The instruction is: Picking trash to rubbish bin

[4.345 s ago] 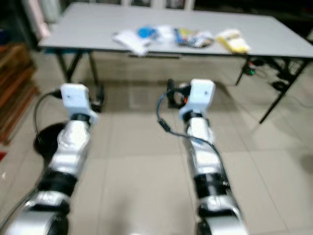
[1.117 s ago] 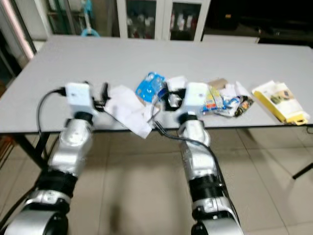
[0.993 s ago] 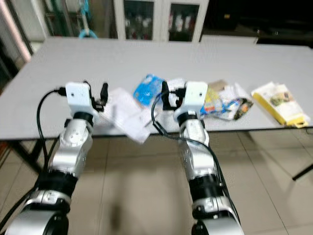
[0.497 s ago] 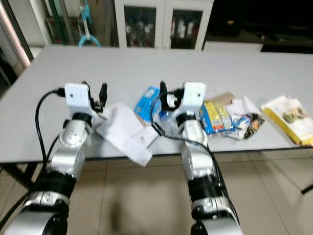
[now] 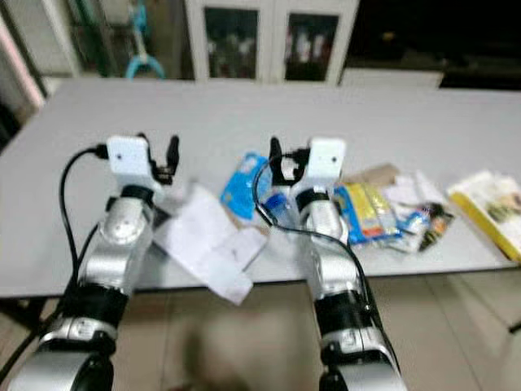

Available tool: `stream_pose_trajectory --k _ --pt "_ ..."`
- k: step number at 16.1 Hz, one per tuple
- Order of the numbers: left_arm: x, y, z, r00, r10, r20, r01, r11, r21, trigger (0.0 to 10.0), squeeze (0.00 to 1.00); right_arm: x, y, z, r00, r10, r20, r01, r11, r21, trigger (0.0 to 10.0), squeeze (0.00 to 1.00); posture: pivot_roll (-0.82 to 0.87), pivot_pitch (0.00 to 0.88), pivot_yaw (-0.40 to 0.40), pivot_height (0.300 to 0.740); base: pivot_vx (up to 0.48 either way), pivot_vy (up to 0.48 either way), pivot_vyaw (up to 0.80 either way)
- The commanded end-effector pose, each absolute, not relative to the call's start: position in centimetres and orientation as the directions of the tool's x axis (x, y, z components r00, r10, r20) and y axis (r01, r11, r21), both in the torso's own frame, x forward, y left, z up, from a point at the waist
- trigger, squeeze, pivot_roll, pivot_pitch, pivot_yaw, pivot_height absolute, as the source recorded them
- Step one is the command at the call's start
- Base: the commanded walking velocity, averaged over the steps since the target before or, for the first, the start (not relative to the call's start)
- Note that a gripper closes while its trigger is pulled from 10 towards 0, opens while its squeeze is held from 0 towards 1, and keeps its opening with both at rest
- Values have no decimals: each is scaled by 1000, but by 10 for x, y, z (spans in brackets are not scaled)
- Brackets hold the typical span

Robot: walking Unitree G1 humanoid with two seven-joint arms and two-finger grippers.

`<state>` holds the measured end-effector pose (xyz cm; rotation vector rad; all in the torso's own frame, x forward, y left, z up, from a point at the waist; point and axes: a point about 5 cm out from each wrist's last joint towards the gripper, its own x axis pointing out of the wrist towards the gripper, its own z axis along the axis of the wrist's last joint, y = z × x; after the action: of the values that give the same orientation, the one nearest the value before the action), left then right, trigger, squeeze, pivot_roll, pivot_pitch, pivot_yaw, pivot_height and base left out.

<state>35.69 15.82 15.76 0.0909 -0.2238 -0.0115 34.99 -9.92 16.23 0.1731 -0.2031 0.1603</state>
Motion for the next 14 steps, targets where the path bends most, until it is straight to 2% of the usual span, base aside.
stream_pose_trajectory --k 1,4,6,9,10,11,14 --pt "357 149 159 973 -45 225 25 996 91 10000 0 351 -109 164 971 109 214 -146 976 162 10000 0 16 24 -56 740 0 0 0" --pt "358 150 160 973 -44 225 24 995 94 10000 0 352 -110 163 970 117 212 -152 976 159 10000 0 15 23 -57 740 0 0 0" --pt "358 158 163 973 -49 227 24 993 113 10000 0 352 -111 161 968 172 184 -196 972 125 10000 0 13 25 -57 740 0 0 0" --pt "360 177 165 976 -35 216 1 988 154 10000 0 344 -111 154 895 432 112 -445 878 174 10000 0 13 31 -59 740 0 0 0" --pt "359 182 164 978 -28 209 -6 987 160 10000 0 335 -107 149 827 558 74 -562 813 154 10000 0 10 31 -59 740 0 0 0" --pt "359 183 163 978 -26 205 -8 987 161 10000 0 329 -106 142 797 603 36 -603 790 107 10000 0 11 34 -60 740 0 0 0" --pt "358 181 160 981 -37 192 7 988 156 10000 0 323 -101 141 761 648 36 -646 752 134 10000 0 8 35 -56 740 0 0 0"
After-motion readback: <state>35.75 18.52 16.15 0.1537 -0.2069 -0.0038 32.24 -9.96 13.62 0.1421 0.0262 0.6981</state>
